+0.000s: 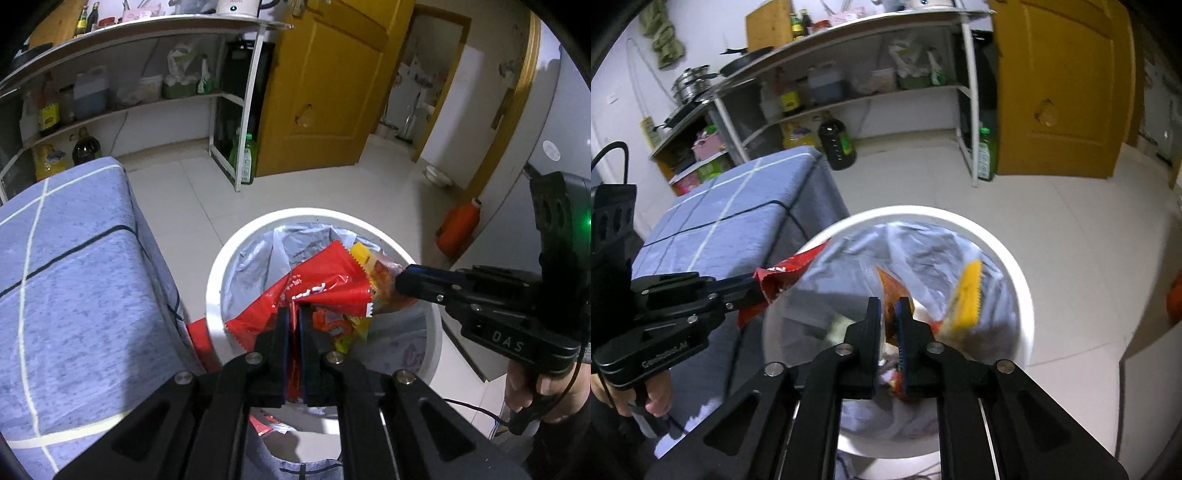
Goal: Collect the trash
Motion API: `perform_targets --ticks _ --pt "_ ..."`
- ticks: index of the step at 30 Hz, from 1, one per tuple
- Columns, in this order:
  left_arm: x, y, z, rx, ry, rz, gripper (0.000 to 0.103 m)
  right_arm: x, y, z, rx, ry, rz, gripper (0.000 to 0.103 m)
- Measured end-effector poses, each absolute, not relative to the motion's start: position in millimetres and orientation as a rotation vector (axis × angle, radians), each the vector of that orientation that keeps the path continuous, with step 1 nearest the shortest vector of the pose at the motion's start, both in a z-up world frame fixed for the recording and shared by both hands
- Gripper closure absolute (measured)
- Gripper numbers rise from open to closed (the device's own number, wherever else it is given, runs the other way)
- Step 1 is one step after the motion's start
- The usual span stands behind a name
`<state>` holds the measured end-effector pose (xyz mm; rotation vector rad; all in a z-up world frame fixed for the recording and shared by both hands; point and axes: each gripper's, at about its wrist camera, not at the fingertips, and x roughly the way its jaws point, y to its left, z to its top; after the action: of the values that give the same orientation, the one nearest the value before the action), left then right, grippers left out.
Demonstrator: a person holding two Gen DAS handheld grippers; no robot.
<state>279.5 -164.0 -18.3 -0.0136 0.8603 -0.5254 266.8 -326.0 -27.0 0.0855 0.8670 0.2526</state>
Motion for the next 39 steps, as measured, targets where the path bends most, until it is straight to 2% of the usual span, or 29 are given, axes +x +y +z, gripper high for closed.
perform_targets --ticks 4,6,7,13,15,20,24,28,39 --pt "279 -172 -23 0.001 0.856 -0.517 0.095 266 -336 -33 0.092 0.873 0.240 0.088" --pt "281 -172 -25 -0.008 0.862 -0.518 0.085 265 -337 -34 0.089 0.871 0.234 0.088" --pt "280 -173 -26 -0.012 0.862 -0.518 0.083 264 -338 -35 0.089 0.873 0.231 0.088" --pt "275 -166 -18 -0.038 0.831 -0.506 0.080 251 -339 -27 0.091 0.833 0.203 0.087" --pt "271 -163 -13 -0.046 0.815 -0.501 0.074 244 -337 -22 0.091 0.816 0.195 0.087" --pt "254 -154 2 -0.051 0.777 -0.491 0.073 224 -333 -11 0.105 0.777 0.185 0.086" --pt "237 -145 11 -0.058 0.749 -0.482 0.066 206 -327 1 0.103 0.741 0.177 0.081" --pt "216 -133 19 -0.065 0.716 -0.459 0.065 186 -318 11 0.093 0.706 0.181 0.073" --pt "149 -100 23 -0.044 0.654 -0.371 0.063 118 -282 18 0.047 0.645 0.200 0.073"
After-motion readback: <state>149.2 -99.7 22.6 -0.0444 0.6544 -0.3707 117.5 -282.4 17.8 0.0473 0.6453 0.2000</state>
